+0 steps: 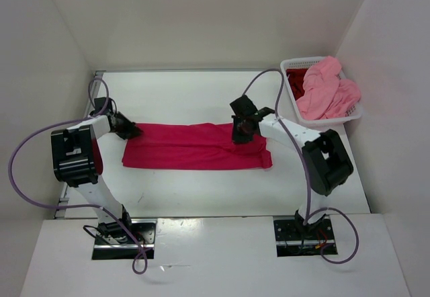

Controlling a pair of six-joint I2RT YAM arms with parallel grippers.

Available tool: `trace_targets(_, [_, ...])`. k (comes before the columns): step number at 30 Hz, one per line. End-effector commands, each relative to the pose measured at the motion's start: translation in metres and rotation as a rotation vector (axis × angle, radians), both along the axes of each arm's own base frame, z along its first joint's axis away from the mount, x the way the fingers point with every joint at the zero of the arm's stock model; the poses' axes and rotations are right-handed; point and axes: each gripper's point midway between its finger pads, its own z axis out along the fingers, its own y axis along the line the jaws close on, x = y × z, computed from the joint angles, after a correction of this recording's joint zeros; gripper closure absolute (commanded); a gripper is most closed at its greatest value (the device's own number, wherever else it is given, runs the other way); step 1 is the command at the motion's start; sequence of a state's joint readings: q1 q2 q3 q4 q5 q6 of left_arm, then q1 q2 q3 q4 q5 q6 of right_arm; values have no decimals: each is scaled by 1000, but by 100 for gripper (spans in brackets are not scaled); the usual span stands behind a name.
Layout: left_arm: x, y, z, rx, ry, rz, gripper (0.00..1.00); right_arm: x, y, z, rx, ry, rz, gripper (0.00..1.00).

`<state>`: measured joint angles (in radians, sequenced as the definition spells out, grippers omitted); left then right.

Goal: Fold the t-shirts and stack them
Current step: Fold the other side of the tshirt into a rectangle

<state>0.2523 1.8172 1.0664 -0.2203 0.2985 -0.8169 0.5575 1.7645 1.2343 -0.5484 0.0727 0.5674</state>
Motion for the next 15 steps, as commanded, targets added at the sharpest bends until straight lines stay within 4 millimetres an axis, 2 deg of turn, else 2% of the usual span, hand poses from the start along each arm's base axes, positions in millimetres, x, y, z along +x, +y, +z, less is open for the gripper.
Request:
trace_targets(1, [5, -2, 4, -25, -34, -6, 74, -41, 11, 15, 59, 44, 46, 100])
trace_targets(2, [5, -3, 5, -37, -34, -3, 74, -55, 20, 18, 79, 52, 75, 100])
trace_targets(4, [5, -3, 8, -35, -43, -3, 74, -86, 29, 6, 112, 131, 96, 100])
trace_targets(5, [6, -3, 13, -32, -55, -4, 74, -100, 40, 3, 126, 153, 127, 100])
trace_targets(7, [7, -3, 17, -29, -67, -4, 74, -120, 47, -2, 143, 193, 141, 97])
trace_targets(8, [7, -3, 17, -29, -67, -4, 74, -122, 54, 3, 173, 193, 131, 91])
trace_targets(9, [8, -3, 21, -26, -77, -4, 74, -126, 55, 0, 173, 198, 131, 69])
trace_targets(11, [8, -4, 27, -32, -91, -10, 74, -124, 57, 10, 182, 188, 133, 53])
trace_targets(13, [8, -4, 40, -24, -118, -11, 74, -107, 55, 30, 172, 114, 113, 52])
trace_targets(14, [9, -8, 44, -22, -128, -20, 74, -103, 52, 34, 168, 107, 114, 52])
trace_targets(15, [8, -8, 51, -19, -140, -21, 74, -91, 43, 45, 171, 68, 92, 50])
